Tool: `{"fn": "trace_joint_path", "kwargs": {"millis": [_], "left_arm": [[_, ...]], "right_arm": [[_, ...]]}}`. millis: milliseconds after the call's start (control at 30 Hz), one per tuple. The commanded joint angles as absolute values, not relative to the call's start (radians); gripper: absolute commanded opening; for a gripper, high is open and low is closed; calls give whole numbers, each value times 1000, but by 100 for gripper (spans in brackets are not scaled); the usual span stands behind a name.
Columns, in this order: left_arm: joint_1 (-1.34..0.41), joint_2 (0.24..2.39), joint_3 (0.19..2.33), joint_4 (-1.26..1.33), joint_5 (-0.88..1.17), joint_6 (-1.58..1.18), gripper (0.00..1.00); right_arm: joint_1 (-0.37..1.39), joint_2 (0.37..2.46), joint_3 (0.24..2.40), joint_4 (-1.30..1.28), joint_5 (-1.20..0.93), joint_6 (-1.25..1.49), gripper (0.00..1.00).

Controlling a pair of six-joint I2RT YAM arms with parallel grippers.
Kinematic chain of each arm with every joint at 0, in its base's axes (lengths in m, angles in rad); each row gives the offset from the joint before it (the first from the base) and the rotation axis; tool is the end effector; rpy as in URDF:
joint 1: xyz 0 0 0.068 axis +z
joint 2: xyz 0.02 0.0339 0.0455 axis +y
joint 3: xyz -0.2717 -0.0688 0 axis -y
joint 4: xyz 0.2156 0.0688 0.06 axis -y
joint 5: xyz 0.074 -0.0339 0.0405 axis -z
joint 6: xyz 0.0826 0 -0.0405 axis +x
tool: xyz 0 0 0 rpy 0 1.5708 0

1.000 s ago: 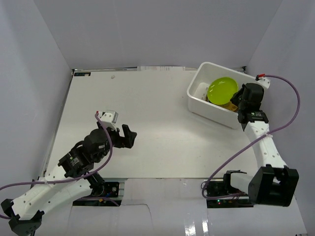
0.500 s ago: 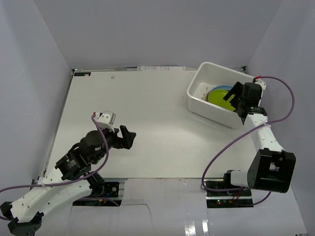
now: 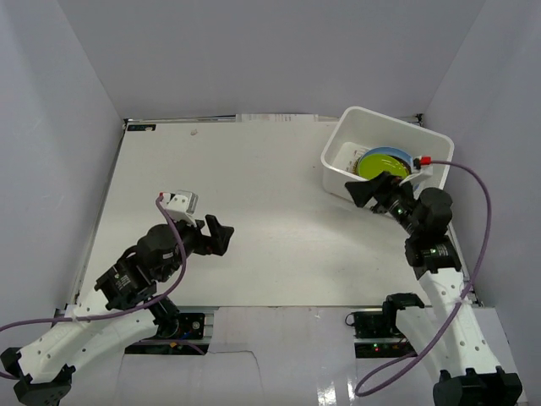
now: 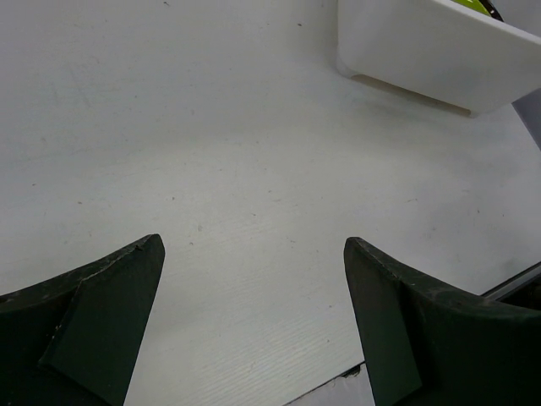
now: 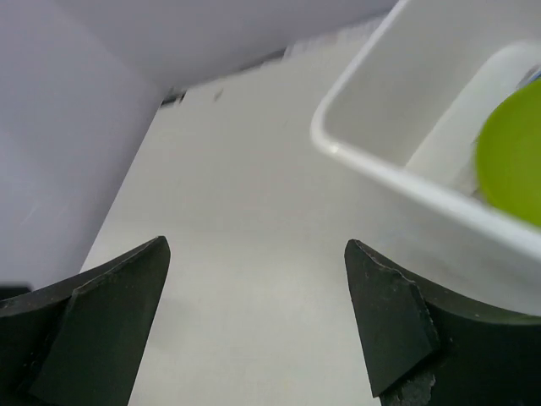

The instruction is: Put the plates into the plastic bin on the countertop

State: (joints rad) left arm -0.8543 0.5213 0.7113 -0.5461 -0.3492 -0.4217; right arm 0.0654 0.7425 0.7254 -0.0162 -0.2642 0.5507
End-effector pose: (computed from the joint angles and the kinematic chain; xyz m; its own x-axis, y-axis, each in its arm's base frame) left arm 0.1046 -0.0771 0.2956 -0.4127 -0.1117 -0.9040 0.3607 0.8913 -0.2748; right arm 0.1882 0.0339 0.3484 -0.1976 0.4933 -0.8471 -0.2583 0.8074 0.5304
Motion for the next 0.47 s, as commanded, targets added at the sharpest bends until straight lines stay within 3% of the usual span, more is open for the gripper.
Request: {"fn": "trace_joint_path", "kwargs": {"millis": [0, 133, 433], "left_arm": [[-850, 500, 721, -526, -359, -436, 98], [-850, 466, 759, -526, -379, -420, 98], [-850, 425, 956, -503, -449, -368, 98]], "right_arm": [[152, 665, 562, 72, -520, 621, 90], [167, 496, 564, 46, -513, 649, 90], [167, 350, 868, -166, -277, 514, 90]]}}
